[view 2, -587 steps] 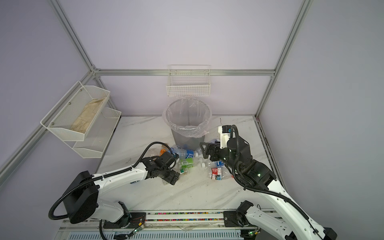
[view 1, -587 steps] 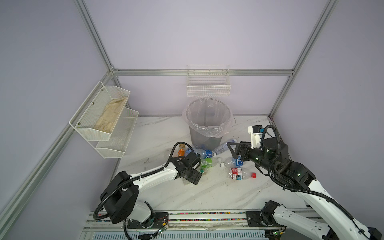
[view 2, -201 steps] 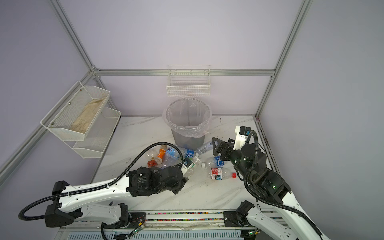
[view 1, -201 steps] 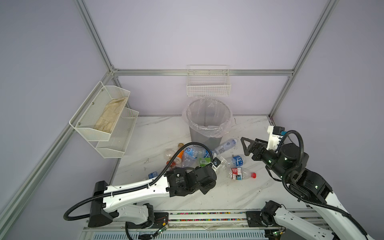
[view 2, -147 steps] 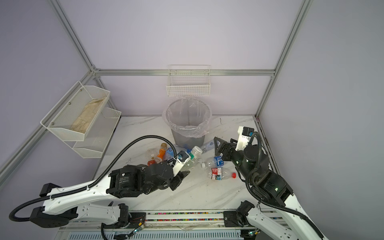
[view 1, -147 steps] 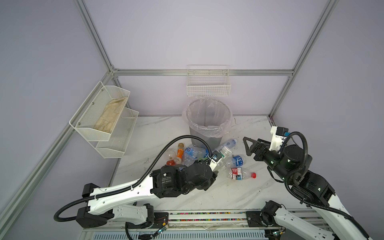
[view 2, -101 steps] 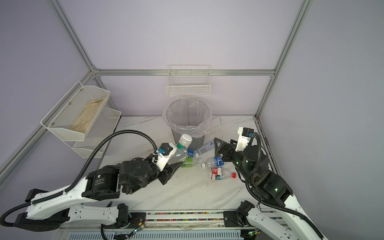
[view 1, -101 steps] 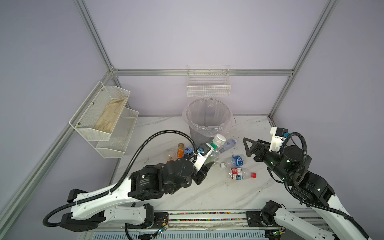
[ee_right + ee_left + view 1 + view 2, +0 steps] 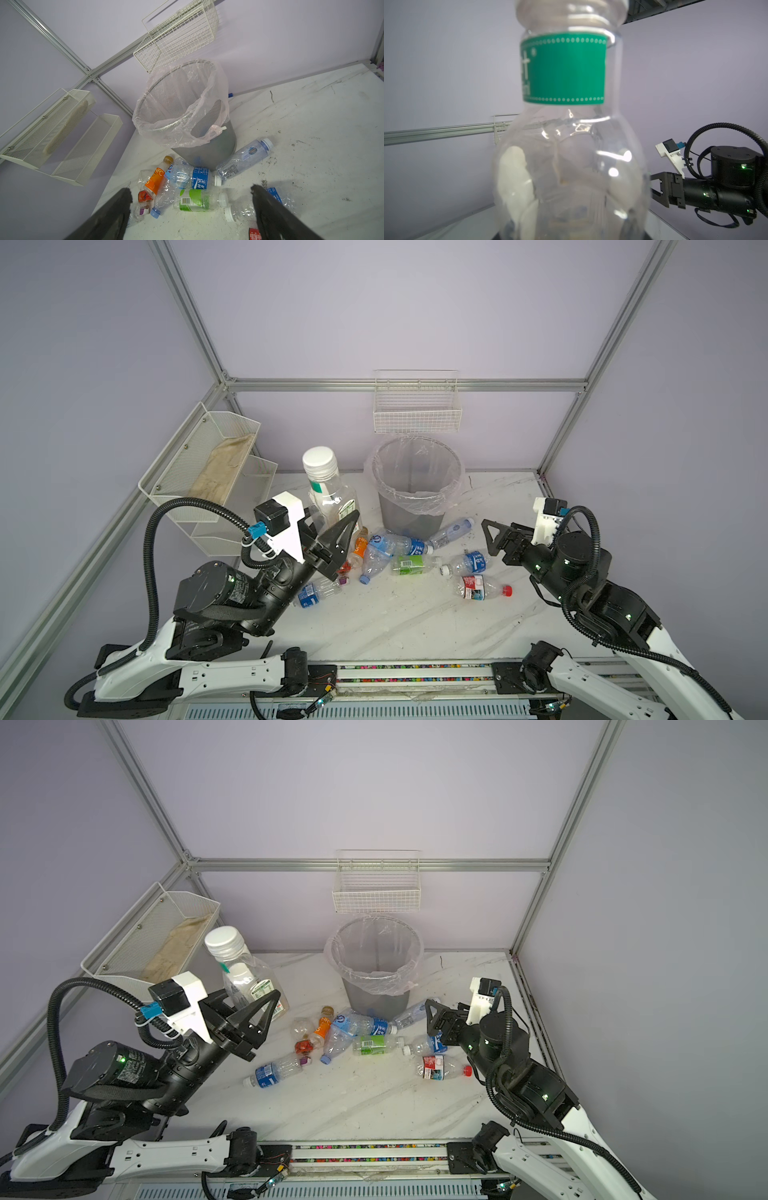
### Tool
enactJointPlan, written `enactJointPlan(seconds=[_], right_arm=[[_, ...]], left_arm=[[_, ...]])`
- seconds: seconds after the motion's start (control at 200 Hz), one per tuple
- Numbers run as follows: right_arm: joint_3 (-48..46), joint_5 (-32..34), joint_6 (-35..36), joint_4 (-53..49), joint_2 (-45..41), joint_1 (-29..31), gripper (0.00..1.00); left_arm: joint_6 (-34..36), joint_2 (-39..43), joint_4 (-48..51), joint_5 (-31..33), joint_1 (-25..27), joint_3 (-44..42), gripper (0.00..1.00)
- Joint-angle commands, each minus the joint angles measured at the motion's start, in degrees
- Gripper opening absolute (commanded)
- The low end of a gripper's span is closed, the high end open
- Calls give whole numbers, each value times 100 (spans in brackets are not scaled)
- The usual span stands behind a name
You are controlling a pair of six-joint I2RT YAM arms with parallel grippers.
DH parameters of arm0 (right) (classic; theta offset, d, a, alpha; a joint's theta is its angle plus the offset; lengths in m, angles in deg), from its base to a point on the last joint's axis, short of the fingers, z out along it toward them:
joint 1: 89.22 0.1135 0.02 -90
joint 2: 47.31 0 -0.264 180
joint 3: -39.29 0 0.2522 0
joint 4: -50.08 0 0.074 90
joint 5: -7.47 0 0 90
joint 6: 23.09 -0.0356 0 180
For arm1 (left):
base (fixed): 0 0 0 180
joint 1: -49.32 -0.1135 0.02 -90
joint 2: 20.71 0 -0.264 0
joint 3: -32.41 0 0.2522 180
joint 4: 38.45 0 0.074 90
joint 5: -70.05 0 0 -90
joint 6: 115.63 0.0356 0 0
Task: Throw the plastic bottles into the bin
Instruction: 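Carry the green-label bottle over the bin opening with the left gripper and release it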
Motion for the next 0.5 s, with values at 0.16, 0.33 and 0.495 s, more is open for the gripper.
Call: enactJointPlan(seconds=[0.16, 0.33, 0.495], right_arm=[[-72, -64, -119, 22, -6, 3, 93], [-131, -108, -171, -5, -74, 2, 93], [-167, -95, -165, -47, -157, 2, 93]], left_arm=[[776, -919, -450, 233, -908, 440, 0], [-316, -1381, 247, -1138, -2161, 676, 0], [-600, -1781, 216, -1626, -2573, 709, 0]])
